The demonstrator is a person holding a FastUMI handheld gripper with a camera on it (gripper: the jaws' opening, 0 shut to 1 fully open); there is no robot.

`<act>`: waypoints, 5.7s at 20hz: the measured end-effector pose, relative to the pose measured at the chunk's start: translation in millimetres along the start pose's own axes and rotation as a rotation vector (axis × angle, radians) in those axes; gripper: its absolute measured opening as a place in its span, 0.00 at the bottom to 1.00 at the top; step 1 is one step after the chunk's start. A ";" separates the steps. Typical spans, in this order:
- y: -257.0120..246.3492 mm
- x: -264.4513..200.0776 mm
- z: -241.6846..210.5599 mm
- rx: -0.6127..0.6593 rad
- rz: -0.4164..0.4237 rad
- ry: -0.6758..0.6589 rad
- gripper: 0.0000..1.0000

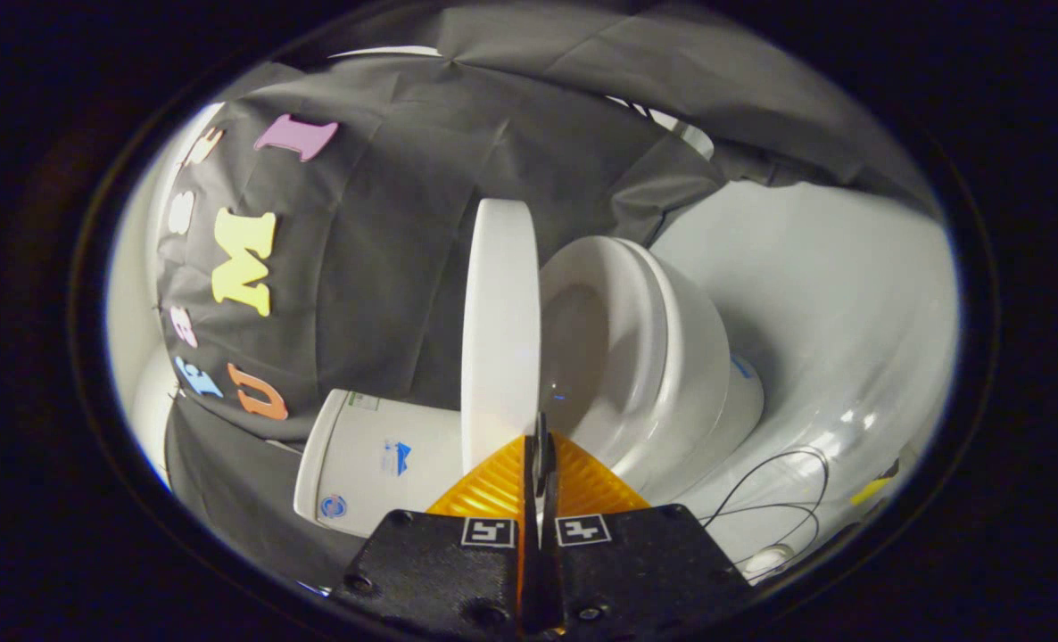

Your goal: Open the toilet lid.

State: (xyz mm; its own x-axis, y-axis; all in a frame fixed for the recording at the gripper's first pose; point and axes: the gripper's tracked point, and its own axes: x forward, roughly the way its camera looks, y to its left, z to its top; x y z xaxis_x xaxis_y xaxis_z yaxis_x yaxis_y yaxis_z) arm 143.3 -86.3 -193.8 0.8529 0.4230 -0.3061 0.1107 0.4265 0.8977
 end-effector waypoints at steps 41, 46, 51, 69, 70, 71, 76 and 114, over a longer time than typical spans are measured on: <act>153.6 -16.6 -23.2 -0.615 -0.154 -0.144 0.04; 177.2 -15.4 -33.5 -0.700 -0.177 -0.168 0.04; 200.8 -13.1 -45.9 -0.733 -0.175 -0.170 0.04; 272.1 4.8 -103.3 -0.972 -0.200 -0.189 0.07; 274.5 6.8 -106.4 -0.981 -0.201 -0.188 0.07; 277.0 8.0 -108.2 -0.987 -0.202 -0.188 0.07; 289.0 14.7 -124.4 -1.019 -0.210 -0.184 0.08; 330.3 50.2 -216.1 -1.327 -0.169 -0.034 0.21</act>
State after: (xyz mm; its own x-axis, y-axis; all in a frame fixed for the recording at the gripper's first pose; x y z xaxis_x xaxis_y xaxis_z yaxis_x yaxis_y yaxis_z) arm 112.4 248.6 18.8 0.8924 0.2766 -0.3566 -0.3442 0.9282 -0.1414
